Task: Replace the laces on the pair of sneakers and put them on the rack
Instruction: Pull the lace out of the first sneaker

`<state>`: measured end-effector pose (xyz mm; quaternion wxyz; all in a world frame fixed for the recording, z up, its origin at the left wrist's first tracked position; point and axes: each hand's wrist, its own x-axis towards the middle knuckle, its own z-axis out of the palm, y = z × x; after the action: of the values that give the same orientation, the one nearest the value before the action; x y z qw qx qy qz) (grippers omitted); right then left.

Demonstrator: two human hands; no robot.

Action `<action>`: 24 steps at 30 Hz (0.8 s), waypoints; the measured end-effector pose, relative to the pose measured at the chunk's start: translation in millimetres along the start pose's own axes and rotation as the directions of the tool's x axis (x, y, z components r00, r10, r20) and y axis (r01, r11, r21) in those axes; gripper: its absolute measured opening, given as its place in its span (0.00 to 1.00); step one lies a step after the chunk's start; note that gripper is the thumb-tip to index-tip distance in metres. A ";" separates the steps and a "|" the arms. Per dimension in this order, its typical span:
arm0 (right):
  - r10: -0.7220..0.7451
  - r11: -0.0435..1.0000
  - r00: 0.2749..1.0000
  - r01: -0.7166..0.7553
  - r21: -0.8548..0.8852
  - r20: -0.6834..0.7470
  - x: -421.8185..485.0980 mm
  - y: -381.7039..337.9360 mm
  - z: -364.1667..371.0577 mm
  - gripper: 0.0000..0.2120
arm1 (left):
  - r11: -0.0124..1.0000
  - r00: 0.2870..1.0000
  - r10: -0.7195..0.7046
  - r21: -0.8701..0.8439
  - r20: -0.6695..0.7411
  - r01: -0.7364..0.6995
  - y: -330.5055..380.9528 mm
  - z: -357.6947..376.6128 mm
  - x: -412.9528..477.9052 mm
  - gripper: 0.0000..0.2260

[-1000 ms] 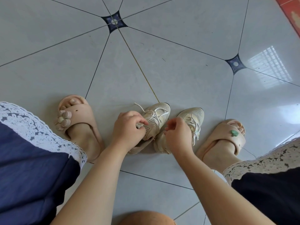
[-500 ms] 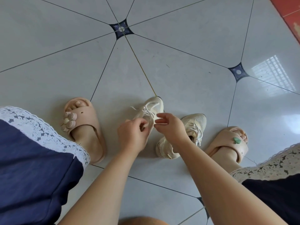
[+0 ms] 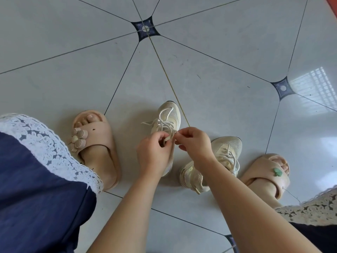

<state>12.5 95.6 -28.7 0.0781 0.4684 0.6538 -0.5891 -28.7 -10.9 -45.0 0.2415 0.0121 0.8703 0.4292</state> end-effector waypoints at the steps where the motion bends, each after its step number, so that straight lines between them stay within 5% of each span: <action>1: 0.045 0.993 0.999 -0.047 0.105 0.020 -0.8 0.7 -1.8 0.07 | 1.000 1.000 0.014 0.004 -0.001 -0.014 0.4 1.2 -0.7 0.04; 6: 0.168 0.889 0.980 -0.196 0.414 0.104 2.1 -1.2 -11.6 0.10 | 0.979 0.991 0.127 0.166 -0.050 -0.117 2.8 0.1 -3.4 0.04; 12: 0.332 0.589 0.882 -0.471 0.657 0.335 17.6 -24.0 -47.9 0.09 | 0.904 0.955 0.295 0.333 -0.028 -0.269 3.1 -1.9 -8.3 0.05; 16: 0.140 0.769 0.978 -0.207 0.605 0.157 13.2 -24.0 -38.4 0.05 | 0.906 0.960 0.279 0.337 -0.021 -0.256 6.9 0.8 -10.5 0.05; 20: 0.128 0.946 0.987 -0.151 0.286 0.097 -8.4 10.6 -13.1 0.17 | 0.934 0.964 0.249 0.288 -0.098 -0.212 9.7 -0.1 -7.8 0.05; 24: 0.122 0.979 0.991 -0.109 0.175 -0.064 -12.6 21.2 9.6 0.03 | 0.935 0.964 0.248 0.282 -0.094 -0.213 10.8 2.7 -5.9 0.05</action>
<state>30.1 78.1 -38.1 0.0473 0.5321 0.5749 -0.6197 -24.3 -3.5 -35.8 0.1291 0.1195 0.9267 0.3322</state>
